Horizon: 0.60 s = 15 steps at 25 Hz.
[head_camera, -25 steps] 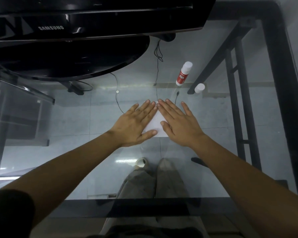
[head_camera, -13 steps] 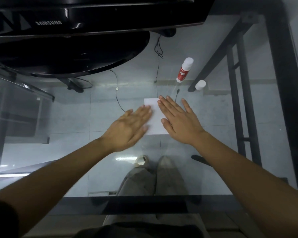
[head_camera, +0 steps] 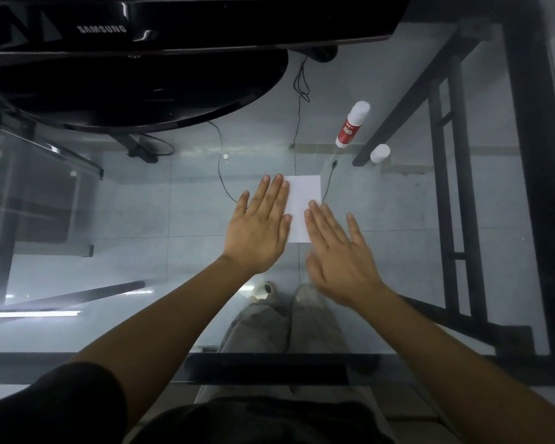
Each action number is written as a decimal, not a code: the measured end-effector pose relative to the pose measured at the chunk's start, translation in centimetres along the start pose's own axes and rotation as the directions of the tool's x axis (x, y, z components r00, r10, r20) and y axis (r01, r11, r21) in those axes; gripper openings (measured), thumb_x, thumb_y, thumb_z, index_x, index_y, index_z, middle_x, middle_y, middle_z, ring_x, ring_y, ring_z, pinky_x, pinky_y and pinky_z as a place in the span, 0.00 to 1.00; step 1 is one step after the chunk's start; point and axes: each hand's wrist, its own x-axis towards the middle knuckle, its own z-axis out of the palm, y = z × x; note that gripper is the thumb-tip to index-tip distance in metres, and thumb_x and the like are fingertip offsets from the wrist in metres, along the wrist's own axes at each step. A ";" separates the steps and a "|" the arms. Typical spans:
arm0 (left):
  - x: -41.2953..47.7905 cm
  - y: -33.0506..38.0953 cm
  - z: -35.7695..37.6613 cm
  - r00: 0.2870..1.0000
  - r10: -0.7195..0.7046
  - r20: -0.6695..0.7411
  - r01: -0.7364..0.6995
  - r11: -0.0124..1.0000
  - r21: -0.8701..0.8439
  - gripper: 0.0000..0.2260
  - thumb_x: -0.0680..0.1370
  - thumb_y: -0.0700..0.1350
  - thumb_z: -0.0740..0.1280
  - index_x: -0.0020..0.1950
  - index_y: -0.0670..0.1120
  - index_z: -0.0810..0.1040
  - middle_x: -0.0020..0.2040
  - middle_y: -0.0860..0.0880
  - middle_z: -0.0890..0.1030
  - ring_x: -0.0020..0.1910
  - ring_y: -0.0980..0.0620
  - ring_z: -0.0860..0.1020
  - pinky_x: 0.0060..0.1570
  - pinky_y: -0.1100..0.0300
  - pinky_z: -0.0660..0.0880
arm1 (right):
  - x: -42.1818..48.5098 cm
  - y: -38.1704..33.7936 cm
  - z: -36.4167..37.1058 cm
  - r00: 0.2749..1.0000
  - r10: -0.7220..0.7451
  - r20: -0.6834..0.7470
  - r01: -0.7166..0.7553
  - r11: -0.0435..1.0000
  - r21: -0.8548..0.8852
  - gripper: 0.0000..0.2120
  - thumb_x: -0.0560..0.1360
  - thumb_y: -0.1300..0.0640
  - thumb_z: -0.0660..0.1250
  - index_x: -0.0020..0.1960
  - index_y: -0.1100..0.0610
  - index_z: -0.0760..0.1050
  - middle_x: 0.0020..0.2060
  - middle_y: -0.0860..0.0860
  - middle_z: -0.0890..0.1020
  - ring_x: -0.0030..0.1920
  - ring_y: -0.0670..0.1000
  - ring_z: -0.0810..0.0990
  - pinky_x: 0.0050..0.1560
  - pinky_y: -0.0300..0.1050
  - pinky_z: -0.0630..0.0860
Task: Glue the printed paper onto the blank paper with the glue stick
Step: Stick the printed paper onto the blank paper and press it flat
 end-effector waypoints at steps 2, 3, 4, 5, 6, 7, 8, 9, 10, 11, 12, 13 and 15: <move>0.0 -0.1 0.2 1.000 -0.013 -0.001 0.013 1.000 0.010 0.25 0.79 0.56 0.37 0.74 0.47 0.38 0.74 0.50 0.40 0.73 0.52 0.38 0.70 0.52 0.39 | -0.7 -1.1 0.8 0.999 -0.030 0.033 0.031 0.999 -0.014 0.29 0.77 0.44 0.40 0.71 0.54 0.32 0.72 0.50 0.36 0.71 0.50 0.31 0.64 0.50 0.23; 0.0 -0.1 0.3 1.000 -0.018 -0.004 0.018 1.000 0.017 0.25 0.80 0.56 0.37 0.74 0.47 0.39 0.74 0.50 0.40 0.73 0.52 0.38 0.70 0.52 0.39 | -0.8 -1.0 0.9 0.999 -0.026 0.028 0.027 0.999 -0.034 0.29 0.77 0.43 0.40 0.71 0.55 0.32 0.72 0.50 0.36 0.71 0.50 0.31 0.64 0.51 0.23; 0.0 -0.1 0.3 1.000 -0.019 -0.005 0.020 1.000 0.021 0.25 0.80 0.56 0.38 0.74 0.47 0.39 0.75 0.50 0.41 0.73 0.52 0.38 0.70 0.52 0.39 | -1.0 -0.6 0.8 1.000 -0.020 0.016 0.021 0.998 -0.064 0.30 0.77 0.42 0.40 0.72 0.55 0.33 0.72 0.51 0.37 0.72 0.50 0.33 0.65 0.52 0.24; 0.1 -0.1 0.3 1.000 -0.017 -0.003 0.017 1.000 0.019 0.26 0.80 0.56 0.38 0.75 0.46 0.40 0.75 0.50 0.42 0.73 0.52 0.38 0.71 0.52 0.39 | -1.2 -0.1 0.5 1.000 -0.013 0.006 0.014 0.995 -0.094 0.30 0.77 0.42 0.40 0.72 0.55 0.35 0.72 0.51 0.39 0.73 0.51 0.36 0.66 0.53 0.26; 0.1 -0.1 0.3 1.000 -0.015 0.000 0.015 1.000 0.015 0.26 0.80 0.56 0.37 0.75 0.46 0.41 0.76 0.49 0.43 0.73 0.52 0.39 0.71 0.52 0.39 | -1.6 0.3 0.3 1.000 0.000 -0.001 0.000 0.993 -0.115 0.30 0.76 0.42 0.40 0.72 0.56 0.38 0.73 0.52 0.42 0.73 0.51 0.39 0.67 0.54 0.28; 0.0 -0.1 0.2 1.000 -0.015 -0.001 0.015 1.000 0.016 0.26 0.80 0.56 0.37 0.75 0.46 0.41 0.77 0.48 0.45 0.73 0.52 0.39 0.71 0.52 0.40 | -1.7 0.5 0.1 1.000 0.012 -0.005 -0.012 0.992 -0.122 0.30 0.76 0.42 0.40 0.73 0.57 0.40 0.73 0.52 0.44 0.73 0.51 0.41 0.68 0.54 0.30; 0.0 0.0 0.1 1.000 -0.015 -0.003 0.015 1.000 0.019 0.26 0.79 0.56 0.37 0.75 0.46 0.41 0.77 0.48 0.46 0.74 0.52 0.39 0.71 0.52 0.40 | -1.5 0.2 0.0 1.000 0.013 -0.001 -0.013 0.993 -0.117 0.31 0.76 0.42 0.40 0.73 0.57 0.39 0.73 0.52 0.43 0.73 0.51 0.40 0.68 0.54 0.30; 0.0 0.0 0.0 1.000 -0.013 0.000 0.013 1.000 0.022 0.26 0.79 0.56 0.36 0.75 0.46 0.40 0.77 0.48 0.46 0.74 0.52 0.39 0.71 0.52 0.39 | -1.0 -0.3 -0.1 1.000 0.004 0.009 -0.003 0.995 -0.102 0.31 0.76 0.41 0.40 0.72 0.57 0.37 0.73 0.52 0.41 0.73 0.50 0.37 0.67 0.53 0.27; 0.1 0.0 0.0 1.000 -0.011 0.008 0.011 1.000 0.024 0.26 0.79 0.56 0.36 0.74 0.46 0.39 0.77 0.48 0.46 0.74 0.52 0.39 0.71 0.52 0.39 | -0.5 -0.7 -0.1 1.000 -0.008 0.017 0.009 0.996 -0.085 0.31 0.76 0.41 0.38 0.72 0.56 0.34 0.72 0.51 0.38 0.72 0.50 0.35 0.66 0.51 0.25; 0.1 0.0 -0.1 1.000 -0.012 0.014 0.012 1.000 0.026 0.26 0.79 0.56 0.36 0.75 0.47 0.39 0.77 0.48 0.45 0.73 0.52 0.38 0.71 0.53 0.38 | 0.0 -0.9 -0.1 1.000 -0.014 0.022 0.016 0.997 -0.077 0.31 0.75 0.41 0.37 0.71 0.55 0.32 0.71 0.51 0.36 0.72 0.50 0.33 0.65 0.51 0.24; 0.1 0.0 -0.1 1.000 -0.015 0.015 0.014 0.999 0.029 0.26 0.79 0.56 0.36 0.75 0.46 0.39 0.77 0.48 0.45 0.73 0.52 0.38 0.71 0.53 0.38 | 0.2 -0.7 0.0 1.000 -0.015 0.021 0.017 0.997 -0.076 0.31 0.75 0.41 0.37 0.71 0.55 0.31 0.72 0.50 0.35 0.72 0.50 0.33 0.65 0.51 0.24; 0.0 0.0 -0.1 1.000 -0.016 0.014 0.016 0.999 0.028 0.26 0.79 0.56 0.36 0.75 0.46 0.40 0.77 0.48 0.45 0.74 0.52 0.38 0.70 0.53 0.38 | 0.0 -0.2 -0.1 1.000 -0.015 0.017 0.016 0.997 -0.079 0.30 0.75 0.41 0.37 0.71 0.54 0.31 0.72 0.50 0.36 0.73 0.50 0.34 0.66 0.51 0.25; 0.0 0.0 -0.2 1.000 -0.020 0.016 0.019 1.000 0.024 0.26 0.79 0.56 0.35 0.75 0.47 0.39 0.77 0.48 0.45 0.74 0.52 0.38 0.70 0.53 0.37 | -0.9 1.2 -0.1 1.000 0.006 0.014 -0.004 0.997 -0.076 0.29 0.75 0.42 0.36 0.71 0.54 0.32 0.73 0.50 0.39 0.73 0.49 0.35 0.67 0.51 0.27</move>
